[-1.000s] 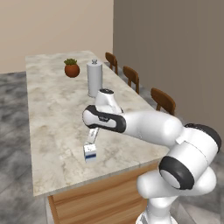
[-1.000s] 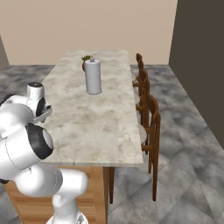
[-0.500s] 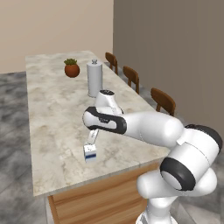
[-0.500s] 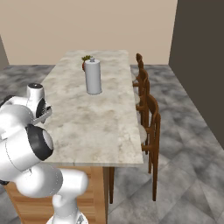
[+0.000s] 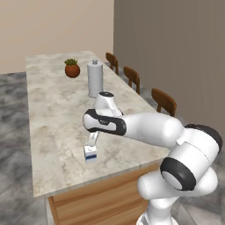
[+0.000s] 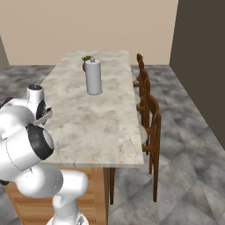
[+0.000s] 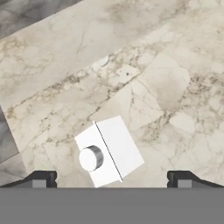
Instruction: Pick the bottled drink, milk, bottled drink from the counter and place them in the open cabinet.
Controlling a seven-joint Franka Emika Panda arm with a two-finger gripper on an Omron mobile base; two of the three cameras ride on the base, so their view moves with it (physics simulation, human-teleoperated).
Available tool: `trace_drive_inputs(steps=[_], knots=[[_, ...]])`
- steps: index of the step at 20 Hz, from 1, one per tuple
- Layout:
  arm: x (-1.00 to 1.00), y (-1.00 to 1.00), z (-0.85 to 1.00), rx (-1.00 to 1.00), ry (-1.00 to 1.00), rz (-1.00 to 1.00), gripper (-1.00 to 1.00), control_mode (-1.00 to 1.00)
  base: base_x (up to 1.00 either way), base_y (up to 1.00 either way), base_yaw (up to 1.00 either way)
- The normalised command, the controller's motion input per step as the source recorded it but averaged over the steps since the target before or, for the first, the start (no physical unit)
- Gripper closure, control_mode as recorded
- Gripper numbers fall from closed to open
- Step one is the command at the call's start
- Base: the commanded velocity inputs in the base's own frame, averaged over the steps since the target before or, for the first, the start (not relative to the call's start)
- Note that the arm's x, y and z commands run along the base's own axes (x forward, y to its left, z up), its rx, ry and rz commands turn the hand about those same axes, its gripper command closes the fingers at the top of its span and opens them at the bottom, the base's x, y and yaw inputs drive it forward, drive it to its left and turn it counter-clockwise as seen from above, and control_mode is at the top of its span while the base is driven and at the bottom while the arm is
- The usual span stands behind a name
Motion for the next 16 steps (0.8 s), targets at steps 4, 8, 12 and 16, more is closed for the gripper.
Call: trace_drive_inputs(steps=[4, 8, 12, 16], knots=[[0.0, 0.0, -0.13, -0.05, 0.0, 0.0, -1.0, -1.0, 0.0, 0.0, 0.0], [0.0, 0.02, -0.13, -0.05, 0.0, 0.0, -1.0, -1.0, 0.0, 0.0, 0.0], [0.04, 0.07, -0.03, -0.03, 0.0, 0.0, -1.0, -1.0, 0.0, 0.0, 0.0], [0.02, 0.07, -0.02, -0.03, 0.0, 0.0, -1.0, -1.0, 0.0, 0.0, 0.0]])
